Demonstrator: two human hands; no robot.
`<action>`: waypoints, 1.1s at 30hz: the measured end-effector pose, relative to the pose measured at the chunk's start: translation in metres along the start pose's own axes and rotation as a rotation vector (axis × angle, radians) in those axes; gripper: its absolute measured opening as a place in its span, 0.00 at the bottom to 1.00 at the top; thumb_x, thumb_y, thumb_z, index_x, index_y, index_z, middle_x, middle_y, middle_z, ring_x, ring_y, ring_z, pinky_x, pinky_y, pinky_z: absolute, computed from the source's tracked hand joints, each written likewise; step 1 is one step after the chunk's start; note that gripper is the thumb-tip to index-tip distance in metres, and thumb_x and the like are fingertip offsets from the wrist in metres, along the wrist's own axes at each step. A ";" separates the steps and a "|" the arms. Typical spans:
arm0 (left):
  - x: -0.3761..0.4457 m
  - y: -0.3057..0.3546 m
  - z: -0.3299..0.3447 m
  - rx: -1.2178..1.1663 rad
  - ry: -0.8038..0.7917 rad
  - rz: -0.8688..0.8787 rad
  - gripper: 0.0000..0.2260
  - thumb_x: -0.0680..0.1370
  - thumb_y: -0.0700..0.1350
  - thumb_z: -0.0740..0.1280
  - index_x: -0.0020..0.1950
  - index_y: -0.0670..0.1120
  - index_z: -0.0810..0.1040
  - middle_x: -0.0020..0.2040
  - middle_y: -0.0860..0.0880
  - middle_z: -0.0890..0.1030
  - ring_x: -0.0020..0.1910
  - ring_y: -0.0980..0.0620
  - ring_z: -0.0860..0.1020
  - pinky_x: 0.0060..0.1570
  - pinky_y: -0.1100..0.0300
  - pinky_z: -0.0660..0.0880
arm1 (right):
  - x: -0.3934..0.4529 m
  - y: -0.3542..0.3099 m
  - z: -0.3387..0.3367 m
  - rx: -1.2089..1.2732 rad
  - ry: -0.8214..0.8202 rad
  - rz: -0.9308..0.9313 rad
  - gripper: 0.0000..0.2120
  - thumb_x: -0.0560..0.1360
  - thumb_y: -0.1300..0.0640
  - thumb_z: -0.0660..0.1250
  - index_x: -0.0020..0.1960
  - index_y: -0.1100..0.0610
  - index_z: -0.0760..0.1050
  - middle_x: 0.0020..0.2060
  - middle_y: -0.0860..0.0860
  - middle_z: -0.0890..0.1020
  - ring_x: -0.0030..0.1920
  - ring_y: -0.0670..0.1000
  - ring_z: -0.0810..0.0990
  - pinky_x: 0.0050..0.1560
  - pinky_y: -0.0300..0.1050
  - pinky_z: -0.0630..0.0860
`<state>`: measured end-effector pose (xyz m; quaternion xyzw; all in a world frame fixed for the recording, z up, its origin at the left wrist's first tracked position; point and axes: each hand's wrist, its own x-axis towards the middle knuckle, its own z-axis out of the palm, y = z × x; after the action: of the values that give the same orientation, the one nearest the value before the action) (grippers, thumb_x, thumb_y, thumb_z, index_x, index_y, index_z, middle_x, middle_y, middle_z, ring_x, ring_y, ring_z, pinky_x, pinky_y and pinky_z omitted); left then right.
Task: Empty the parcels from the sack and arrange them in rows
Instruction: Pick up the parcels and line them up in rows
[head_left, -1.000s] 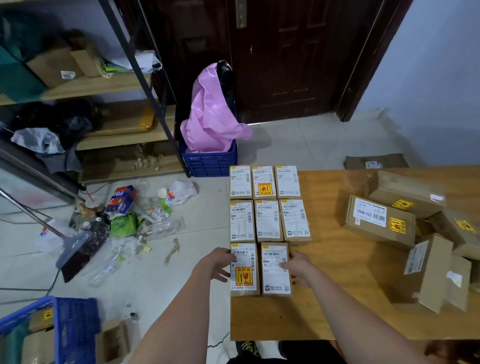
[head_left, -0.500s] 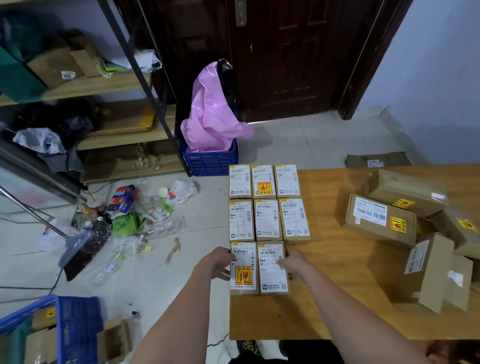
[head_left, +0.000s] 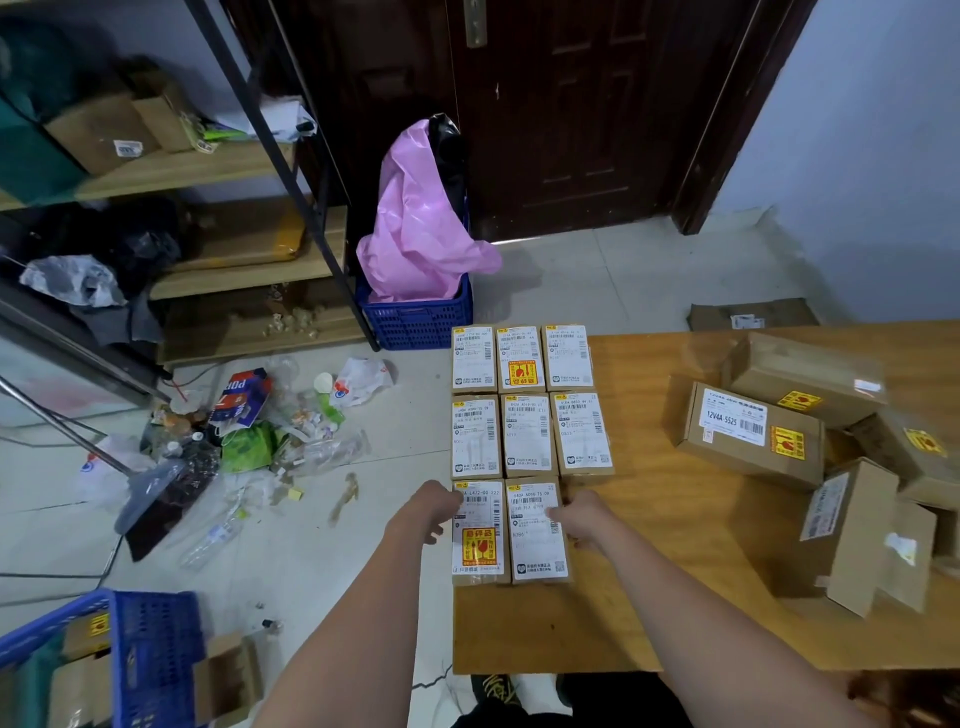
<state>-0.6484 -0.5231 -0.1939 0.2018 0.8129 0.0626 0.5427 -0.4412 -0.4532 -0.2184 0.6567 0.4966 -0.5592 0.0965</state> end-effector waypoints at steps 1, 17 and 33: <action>-0.001 0.005 -0.001 0.004 0.045 0.016 0.18 0.81 0.50 0.61 0.65 0.39 0.72 0.60 0.42 0.78 0.52 0.42 0.79 0.53 0.50 0.78 | -0.003 -0.003 -0.004 0.001 0.008 -0.006 0.18 0.80 0.56 0.67 0.66 0.63 0.73 0.60 0.57 0.80 0.58 0.57 0.80 0.57 0.52 0.79; -0.055 0.157 0.063 0.069 0.040 0.334 0.12 0.83 0.46 0.57 0.64 0.44 0.73 0.41 0.47 0.72 0.49 0.43 0.75 0.48 0.51 0.75 | -0.049 -0.002 -0.141 -0.016 0.424 -0.056 0.13 0.77 0.63 0.63 0.60 0.65 0.76 0.58 0.59 0.80 0.58 0.58 0.81 0.48 0.44 0.76; -0.117 0.312 0.270 0.222 -0.090 0.590 0.13 0.80 0.47 0.58 0.61 0.48 0.76 0.56 0.46 0.77 0.49 0.45 0.75 0.46 0.54 0.75 | -0.056 0.121 -0.313 0.233 0.867 -0.019 0.14 0.75 0.57 0.64 0.58 0.62 0.73 0.56 0.62 0.80 0.58 0.63 0.78 0.56 0.50 0.76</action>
<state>-0.2839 -0.3172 -0.1025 0.4894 0.6964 0.1190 0.5112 -0.1428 -0.3287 -0.1122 0.8324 0.4309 -0.2852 -0.2001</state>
